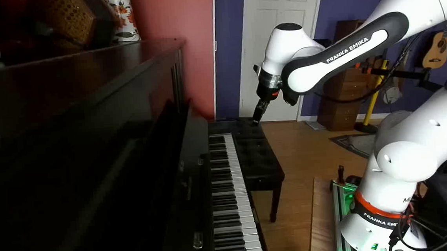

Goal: Push the rightmost g sharp key on the piano

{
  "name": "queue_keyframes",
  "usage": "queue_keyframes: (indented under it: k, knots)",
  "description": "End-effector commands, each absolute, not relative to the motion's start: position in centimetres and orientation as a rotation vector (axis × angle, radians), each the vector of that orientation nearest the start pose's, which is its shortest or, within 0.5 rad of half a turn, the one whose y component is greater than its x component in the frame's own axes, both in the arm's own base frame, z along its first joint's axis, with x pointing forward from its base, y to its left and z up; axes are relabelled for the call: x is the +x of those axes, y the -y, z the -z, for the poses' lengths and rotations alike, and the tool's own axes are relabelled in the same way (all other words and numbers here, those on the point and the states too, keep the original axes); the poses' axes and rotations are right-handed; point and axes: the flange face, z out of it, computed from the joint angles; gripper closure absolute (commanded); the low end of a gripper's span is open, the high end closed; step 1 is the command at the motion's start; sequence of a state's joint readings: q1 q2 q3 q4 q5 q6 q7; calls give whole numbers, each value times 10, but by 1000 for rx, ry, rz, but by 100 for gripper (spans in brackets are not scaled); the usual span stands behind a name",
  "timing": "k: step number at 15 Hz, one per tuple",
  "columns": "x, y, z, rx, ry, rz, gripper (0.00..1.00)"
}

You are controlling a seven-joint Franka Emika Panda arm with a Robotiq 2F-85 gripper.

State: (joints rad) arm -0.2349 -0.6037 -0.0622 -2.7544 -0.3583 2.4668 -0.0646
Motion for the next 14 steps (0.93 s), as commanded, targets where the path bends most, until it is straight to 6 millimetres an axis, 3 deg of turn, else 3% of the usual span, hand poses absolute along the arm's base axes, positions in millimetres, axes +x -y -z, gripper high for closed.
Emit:
queue_keyframes:
  k: [1, 7, 11, 14]
  knots:
    - [355, 107, -421, -3391, 32, 451, 0]
    - [354, 106, -417, -3390, 34, 433, 0]
    - [405, 123, -412, -3397, -358, 384, 0]
    - [445, 140, -396, -3380, -606, 311, 0]
